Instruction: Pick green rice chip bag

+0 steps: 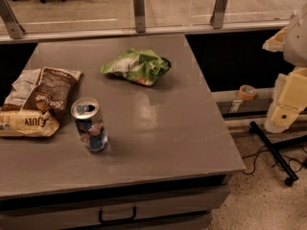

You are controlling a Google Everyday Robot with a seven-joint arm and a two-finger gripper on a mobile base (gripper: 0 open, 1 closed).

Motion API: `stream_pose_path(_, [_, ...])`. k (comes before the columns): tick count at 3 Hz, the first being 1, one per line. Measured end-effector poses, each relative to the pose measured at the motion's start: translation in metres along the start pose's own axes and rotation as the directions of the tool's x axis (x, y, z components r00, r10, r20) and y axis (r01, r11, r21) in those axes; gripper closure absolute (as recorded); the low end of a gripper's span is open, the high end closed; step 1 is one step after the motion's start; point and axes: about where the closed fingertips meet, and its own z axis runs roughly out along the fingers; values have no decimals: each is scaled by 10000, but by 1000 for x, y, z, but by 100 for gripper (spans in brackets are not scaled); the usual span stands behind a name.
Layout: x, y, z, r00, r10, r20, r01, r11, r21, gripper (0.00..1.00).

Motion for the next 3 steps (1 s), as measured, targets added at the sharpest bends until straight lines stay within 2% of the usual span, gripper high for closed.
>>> stream_pose_path(1, [-1,-1,-1,10000,-10,42,10,10000,28,0])
stream_pose_path(2, [-29,-10,10,9947,-614,821,628,9979,-135,0])
stream_pose_path(3, [-74,-25,39,9743,-781,2114,886,9952,-408,0])
